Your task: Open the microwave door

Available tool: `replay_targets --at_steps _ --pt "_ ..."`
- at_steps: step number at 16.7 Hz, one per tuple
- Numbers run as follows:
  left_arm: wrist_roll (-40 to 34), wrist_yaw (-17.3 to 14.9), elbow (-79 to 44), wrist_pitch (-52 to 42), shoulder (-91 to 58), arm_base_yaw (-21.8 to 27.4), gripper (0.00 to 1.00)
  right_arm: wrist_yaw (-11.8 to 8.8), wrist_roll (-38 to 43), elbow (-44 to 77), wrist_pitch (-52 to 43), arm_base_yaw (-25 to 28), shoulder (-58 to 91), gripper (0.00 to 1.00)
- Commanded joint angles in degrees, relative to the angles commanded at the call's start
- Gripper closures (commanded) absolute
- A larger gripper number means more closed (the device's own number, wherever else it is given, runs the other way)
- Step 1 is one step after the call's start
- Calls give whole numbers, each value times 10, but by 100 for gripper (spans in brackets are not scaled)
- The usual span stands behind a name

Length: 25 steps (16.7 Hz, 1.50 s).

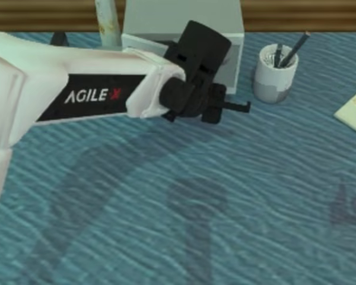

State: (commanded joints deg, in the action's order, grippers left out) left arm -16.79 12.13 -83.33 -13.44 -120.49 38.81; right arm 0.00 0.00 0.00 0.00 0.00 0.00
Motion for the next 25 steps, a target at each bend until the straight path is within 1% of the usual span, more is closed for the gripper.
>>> replay_targets --at_steps 8,12,16,25 --pt "0 0 0 0 0 0 100 0 0 0 0 0 0 0" --pt "13 -11 15 4 4 3 100 0 0 0 0 0 0 0" --pt "41 -33 44 24 27 -9 100 0 0 0 0 0 0 0" --pt "43 -35 47 25 29 -10 100 0 0 0 0 0 0 0"
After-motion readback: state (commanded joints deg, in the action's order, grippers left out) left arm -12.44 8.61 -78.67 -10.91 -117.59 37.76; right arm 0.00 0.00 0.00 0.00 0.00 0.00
